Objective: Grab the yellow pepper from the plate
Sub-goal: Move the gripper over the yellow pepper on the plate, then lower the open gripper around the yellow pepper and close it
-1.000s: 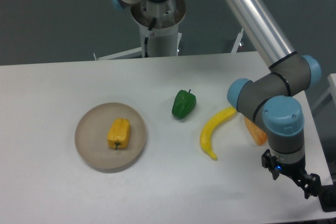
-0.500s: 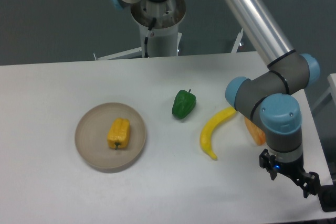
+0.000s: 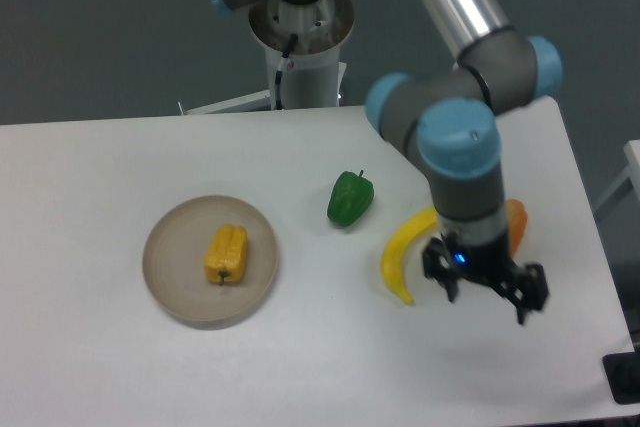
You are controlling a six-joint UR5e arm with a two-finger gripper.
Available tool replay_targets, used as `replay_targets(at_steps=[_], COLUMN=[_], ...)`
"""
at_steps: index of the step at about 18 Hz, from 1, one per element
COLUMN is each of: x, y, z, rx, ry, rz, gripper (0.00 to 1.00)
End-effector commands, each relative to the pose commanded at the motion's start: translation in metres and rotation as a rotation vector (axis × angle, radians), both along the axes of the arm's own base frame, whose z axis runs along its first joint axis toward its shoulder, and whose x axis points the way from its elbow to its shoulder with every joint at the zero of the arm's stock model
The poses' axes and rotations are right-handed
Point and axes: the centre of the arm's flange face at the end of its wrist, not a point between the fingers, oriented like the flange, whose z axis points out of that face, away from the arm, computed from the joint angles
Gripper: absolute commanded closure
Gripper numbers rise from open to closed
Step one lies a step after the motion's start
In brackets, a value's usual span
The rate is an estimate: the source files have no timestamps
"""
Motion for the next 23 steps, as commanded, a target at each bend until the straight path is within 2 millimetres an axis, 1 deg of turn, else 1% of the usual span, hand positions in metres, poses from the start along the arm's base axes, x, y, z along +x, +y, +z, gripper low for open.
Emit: replay_targets(at_steps=[1, 2, 3, 4, 5, 6, 8, 9, 10, 11, 12, 13, 15, 17, 18, 21, 23], x=[0.023, 0.047, 0.067, 0.086, 0.101, 0.123, 0.160, 0.171, 0.179, 0.192, 0.199, 0.202, 0.212, 0.220, 0.226, 0.233, 0.247], y=[-0.006, -0.008, -0.006, -0.010, -0.014, -0.016, -0.016, -0.016, -0.017, -0.018, -0.020, -0.022, -0.021, -0.026, -0.026, -0.026, -0.024], z=[-0.005, -0.005, -0.007, -0.005, -0.010, -0.022, -0.042, -0.051, -0.064, -0.074, -0.081, -0.088, -0.096, -0.110, -0.110, -0.113, -0.118], rx=[0.022, 0.043, 0.053, 0.065, 0.063, 0.056, 0.048, 0.062, 0.089, 0.086, 0.074, 0.060, 0.042, 0.011, 0.010, 0.004, -0.008], ry=[-0.062, -0.109, -0.143, -0.173, -0.202, -0.236, -0.253, -0.249, -0.250, -0.251, -0.256, -0.259, -0.261, -0.252, -0.251, -0.254, -0.255], rz=[0.041, 0.067, 0.068, 0.085, 0.111, 0.133, 0.120, 0.128, 0.141, 0.126, 0.120, 0.118, 0.104, 0.095, 0.083, 0.076, 0.056], gripper=[0.00, 0.00, 0.00, 0.00, 0.00, 0.00, 0.00, 0.00, 0.00, 0.00, 0.00, 0.00, 0.00, 0.00, 0.00, 0.00, 0.00])
